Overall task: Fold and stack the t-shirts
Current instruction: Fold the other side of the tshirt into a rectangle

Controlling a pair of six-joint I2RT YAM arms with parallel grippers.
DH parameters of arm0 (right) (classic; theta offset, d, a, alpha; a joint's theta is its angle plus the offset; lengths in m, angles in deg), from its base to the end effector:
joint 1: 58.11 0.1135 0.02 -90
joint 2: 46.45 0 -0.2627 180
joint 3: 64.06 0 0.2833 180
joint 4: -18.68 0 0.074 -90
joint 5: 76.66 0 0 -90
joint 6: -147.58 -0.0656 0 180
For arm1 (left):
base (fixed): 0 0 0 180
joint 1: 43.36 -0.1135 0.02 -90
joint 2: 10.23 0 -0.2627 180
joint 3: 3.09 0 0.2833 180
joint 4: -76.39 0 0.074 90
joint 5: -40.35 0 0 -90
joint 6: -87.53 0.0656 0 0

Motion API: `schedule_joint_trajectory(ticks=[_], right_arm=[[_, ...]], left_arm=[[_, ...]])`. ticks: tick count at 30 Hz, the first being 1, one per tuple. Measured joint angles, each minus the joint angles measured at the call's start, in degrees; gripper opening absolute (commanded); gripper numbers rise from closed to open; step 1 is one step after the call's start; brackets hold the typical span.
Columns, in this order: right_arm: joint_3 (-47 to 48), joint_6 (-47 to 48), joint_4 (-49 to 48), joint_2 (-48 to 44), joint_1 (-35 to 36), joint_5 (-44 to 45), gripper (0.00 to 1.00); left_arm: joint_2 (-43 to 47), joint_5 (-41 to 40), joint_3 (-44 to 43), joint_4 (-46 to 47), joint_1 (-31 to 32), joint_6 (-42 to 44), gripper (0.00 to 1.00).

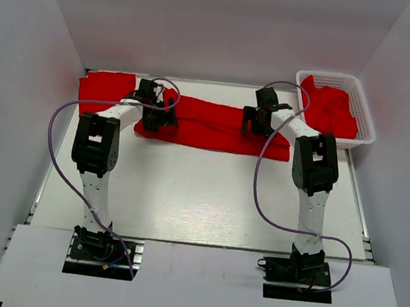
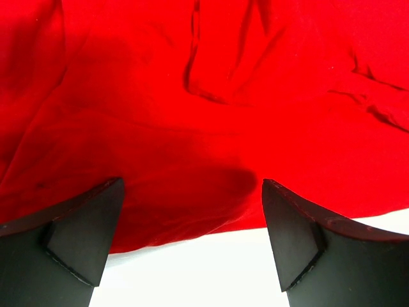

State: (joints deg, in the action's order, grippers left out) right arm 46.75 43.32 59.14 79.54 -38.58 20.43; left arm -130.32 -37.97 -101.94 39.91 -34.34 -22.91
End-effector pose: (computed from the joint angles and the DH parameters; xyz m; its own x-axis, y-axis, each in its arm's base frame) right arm 0.4987 0.1683 0.1370 -0.8196 -0.0314 -0.5721 -0.0662 0.9970 0.0403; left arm 0.4815 -0.0899 0.1213 -0.8733 -0.2076 -0.4407 -0.0477 0.9367 -0.3469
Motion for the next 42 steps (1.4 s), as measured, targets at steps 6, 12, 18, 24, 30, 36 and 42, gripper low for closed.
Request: schedule_joint_trajectory(ticks=[6, 12, 18, 24, 30, 36, 42], right_arm=[[0.90, 1.46, 1.03, -0.07, -1.90, 3.72, 0.90], [0.70, 4.17, 2.62, -3.78, -2.62, 2.78, 0.90], [-4.48, 6.43, 3.15, -11.78, -1.42, -5.53, 0.90], [-7.28, 6.82, 3.50, -11.45, -0.17, -12.04, 0.90], [-7.30, 5.57, 3.32, -8.41, -0.46, -11.10, 0.90], [-7.32, 4.28, 3.23, -6.58, -1.36, -8.96, 0.90], [-7.63, 2.93, 2.08, -6.47, -2.43, -6.97, 0.90]], left_arm=[[-0.39, -1.57, -1.20, -1.51, 0.00, 0.66, 1.00], [-0.57, -2.19, -1.75, -2.45, 0.00, 1.36, 1.00], [-0.59, -2.29, -1.86, -2.71, -0.02, 1.70, 1.00], [-0.81, -2.27, -2.19, -2.97, -0.02, 1.79, 1.00], [-0.96, -2.29, -2.36, -3.17, 0.00, 2.03, 1.00], [-1.11, -2.58, -2.69, -3.52, -0.17, 2.40, 1.00], [-1.36, -3.15, -3.15, -3.96, -0.28, 2.91, 1.00]])
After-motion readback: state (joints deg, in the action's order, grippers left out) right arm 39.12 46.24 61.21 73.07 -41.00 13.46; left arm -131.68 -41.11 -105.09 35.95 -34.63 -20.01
